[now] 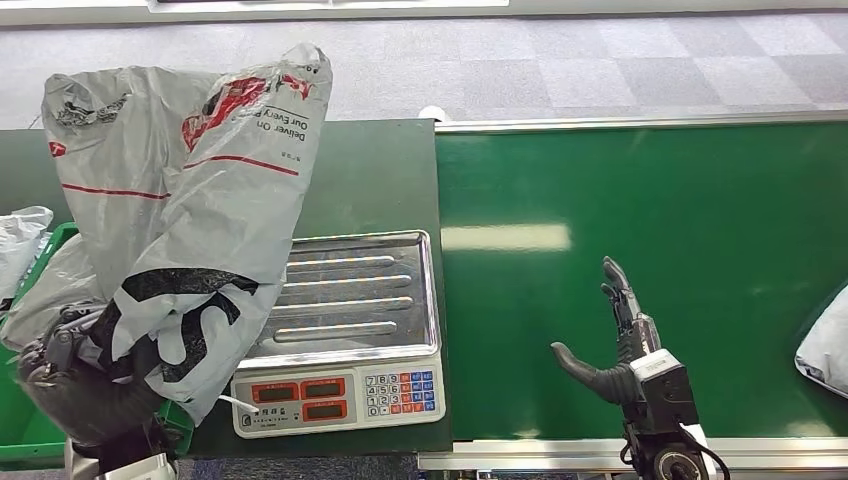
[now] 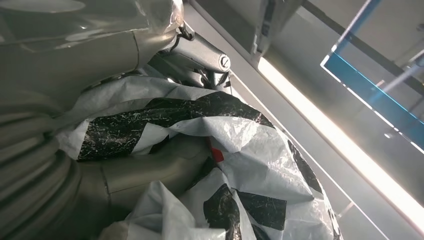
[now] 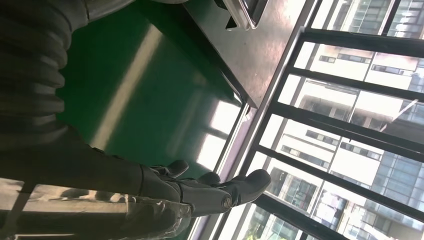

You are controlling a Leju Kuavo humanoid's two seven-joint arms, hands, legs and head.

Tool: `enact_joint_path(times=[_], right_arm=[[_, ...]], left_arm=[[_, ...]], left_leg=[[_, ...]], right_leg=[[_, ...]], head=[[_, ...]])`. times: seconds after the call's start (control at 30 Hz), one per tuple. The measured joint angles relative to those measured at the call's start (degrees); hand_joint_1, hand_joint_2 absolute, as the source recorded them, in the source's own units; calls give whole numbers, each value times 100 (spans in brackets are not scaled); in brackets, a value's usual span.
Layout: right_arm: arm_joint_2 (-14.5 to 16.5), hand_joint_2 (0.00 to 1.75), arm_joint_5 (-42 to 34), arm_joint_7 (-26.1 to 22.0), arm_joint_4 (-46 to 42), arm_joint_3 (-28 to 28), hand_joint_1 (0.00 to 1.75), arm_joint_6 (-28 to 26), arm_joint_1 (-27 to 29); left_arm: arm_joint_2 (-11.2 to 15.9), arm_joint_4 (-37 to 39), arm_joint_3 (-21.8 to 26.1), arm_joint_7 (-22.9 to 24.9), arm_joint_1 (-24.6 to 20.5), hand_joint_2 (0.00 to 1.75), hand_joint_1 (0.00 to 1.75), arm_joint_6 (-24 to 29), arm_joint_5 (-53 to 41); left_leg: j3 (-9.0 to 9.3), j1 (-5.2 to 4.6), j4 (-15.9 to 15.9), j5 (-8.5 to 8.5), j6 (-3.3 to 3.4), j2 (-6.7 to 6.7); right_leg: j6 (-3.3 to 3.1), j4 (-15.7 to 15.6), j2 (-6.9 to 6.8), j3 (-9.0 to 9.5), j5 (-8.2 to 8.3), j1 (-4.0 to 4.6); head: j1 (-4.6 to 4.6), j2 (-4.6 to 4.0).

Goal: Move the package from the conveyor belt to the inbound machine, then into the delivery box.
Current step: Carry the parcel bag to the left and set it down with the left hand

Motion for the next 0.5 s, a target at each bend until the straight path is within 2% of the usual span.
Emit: enact_joint_path(times=[0.17, 0.5], right_arm=[[16, 175, 39, 27, -1, 2, 0, -38, 8], [43, 175, 59, 44, -4, 1, 0, -56, 63]], left_arm=[[-288, -14, 578, 1, -23, 175, 175, 0, 42], [-565, 117, 1284, 1, -65, 175, 175, -2, 8]], left_leg=[[0, 0, 0, 0, 0, 1], [0, 0, 0, 0, 0, 1]], right_leg=[[0, 0, 0, -1, 0, 0], [0, 0, 0, -1, 0, 0]], head=[[1, 0], [1, 0]])
